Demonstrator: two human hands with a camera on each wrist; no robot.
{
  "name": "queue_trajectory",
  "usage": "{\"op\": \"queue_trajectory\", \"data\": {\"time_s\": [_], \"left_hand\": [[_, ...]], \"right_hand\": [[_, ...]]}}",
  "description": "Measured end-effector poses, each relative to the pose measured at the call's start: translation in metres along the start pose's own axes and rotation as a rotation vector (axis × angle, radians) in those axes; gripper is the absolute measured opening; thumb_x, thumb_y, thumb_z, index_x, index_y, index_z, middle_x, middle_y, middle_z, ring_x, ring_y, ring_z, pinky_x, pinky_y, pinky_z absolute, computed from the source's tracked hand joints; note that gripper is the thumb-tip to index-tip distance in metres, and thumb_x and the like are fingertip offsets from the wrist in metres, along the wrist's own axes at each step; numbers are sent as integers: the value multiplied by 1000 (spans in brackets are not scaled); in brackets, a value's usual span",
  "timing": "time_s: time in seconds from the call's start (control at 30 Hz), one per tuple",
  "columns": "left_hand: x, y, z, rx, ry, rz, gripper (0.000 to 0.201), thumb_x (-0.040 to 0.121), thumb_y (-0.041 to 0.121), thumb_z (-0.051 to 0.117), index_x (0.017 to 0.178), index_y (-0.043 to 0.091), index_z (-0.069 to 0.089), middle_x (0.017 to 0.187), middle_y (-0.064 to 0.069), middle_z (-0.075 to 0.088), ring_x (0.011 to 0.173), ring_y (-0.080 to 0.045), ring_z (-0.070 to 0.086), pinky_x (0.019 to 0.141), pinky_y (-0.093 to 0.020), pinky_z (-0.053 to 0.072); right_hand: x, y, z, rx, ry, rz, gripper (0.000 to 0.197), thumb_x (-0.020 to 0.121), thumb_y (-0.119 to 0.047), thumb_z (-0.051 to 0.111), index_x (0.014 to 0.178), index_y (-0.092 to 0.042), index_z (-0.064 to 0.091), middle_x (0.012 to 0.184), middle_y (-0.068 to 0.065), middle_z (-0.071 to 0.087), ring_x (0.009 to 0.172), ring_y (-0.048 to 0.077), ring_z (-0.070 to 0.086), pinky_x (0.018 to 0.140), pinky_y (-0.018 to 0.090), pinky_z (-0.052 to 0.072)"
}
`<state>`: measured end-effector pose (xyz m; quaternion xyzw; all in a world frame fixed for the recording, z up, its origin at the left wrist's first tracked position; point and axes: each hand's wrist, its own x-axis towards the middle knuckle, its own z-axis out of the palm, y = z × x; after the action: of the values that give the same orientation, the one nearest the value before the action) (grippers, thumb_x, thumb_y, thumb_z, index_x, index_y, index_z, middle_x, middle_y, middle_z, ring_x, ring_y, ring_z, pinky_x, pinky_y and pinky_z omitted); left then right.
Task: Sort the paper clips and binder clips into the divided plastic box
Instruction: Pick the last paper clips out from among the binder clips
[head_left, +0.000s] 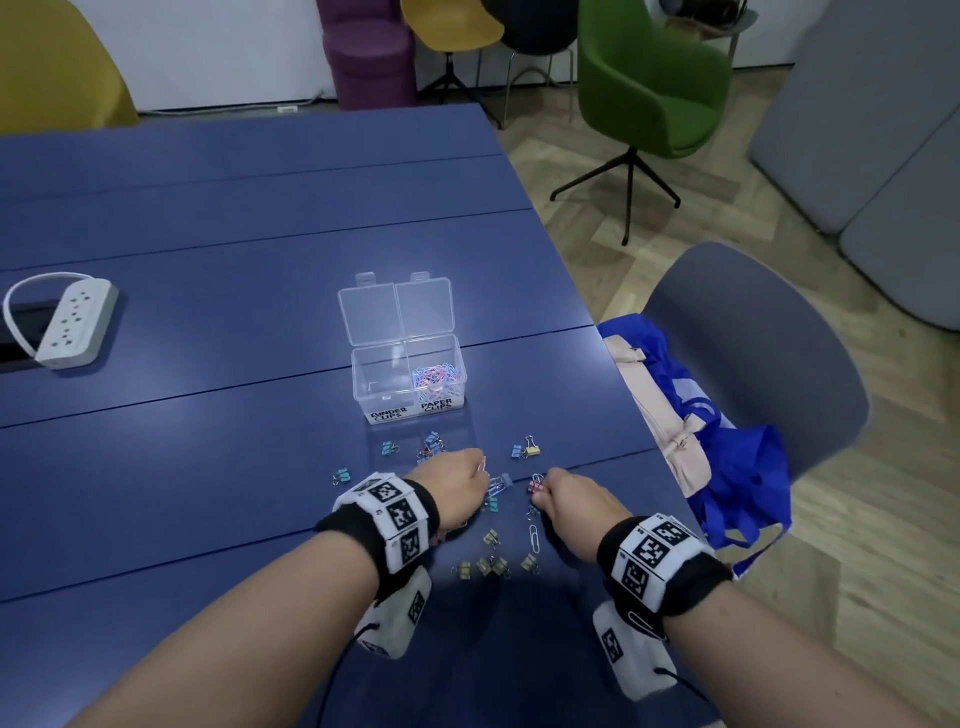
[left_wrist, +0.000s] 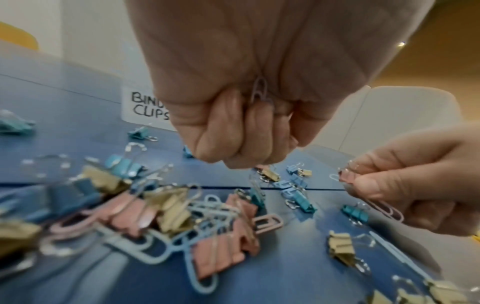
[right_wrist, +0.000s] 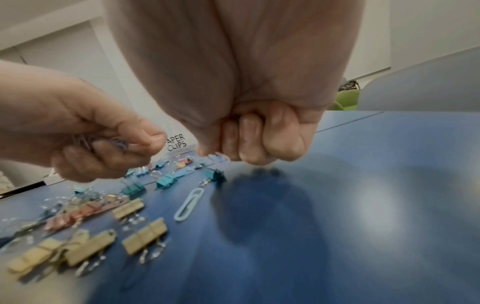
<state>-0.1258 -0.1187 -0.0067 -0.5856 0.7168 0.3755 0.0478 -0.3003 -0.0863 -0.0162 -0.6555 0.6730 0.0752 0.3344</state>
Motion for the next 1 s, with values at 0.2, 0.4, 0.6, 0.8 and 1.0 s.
{"op": "queue_trajectory", "data": {"time_s": [0.2,0.4,0.6,0.8,1.0], "left_hand": [[-10,-25,-1,-371,-46,-96,31,92,17,38,61,16,41,61,-6,45,51,-20,43,52,-27,35],[-21,-28,-6,-819,-40,-284,24,85,2,33,70,10,51,56,-6,47,40,-15,29,40,-12,20],[-22,-19,-9,-994,-135,-184,27,97,18,47,71,11,52,55,0,40,37,-7,29,33,-11,17],[-9,-7,-2,-1011,-111,-197,26,96,4,36,79,7,56,63,-3,45,38,-8,32,33,-10,19],[1,2,-7,-562,14,-133,33,94,33,52,68,15,60,53,1,38,40,-12,35,42,-18,31]], "right_hand": [[-1,-20,-7,10,-116,54,20,99,-23,39,92,-5,45,87,13,55,95,32,56,73,34,41],[-10,-23,-11,81,-100,-14,38,100,-21,37,63,-23,31,82,7,48,78,22,46,72,29,38],[-11,-11,-1,880,6,163,26,101,-15,35,76,-14,38,68,5,49,47,11,37,39,19,30],[-10,2,9,1332,8,199,25,98,-1,31,83,-9,50,65,5,47,46,11,38,35,13,23],[-12,9,7,1314,6,213,30,96,-13,42,66,-14,44,59,2,36,42,10,28,40,16,18]]}}
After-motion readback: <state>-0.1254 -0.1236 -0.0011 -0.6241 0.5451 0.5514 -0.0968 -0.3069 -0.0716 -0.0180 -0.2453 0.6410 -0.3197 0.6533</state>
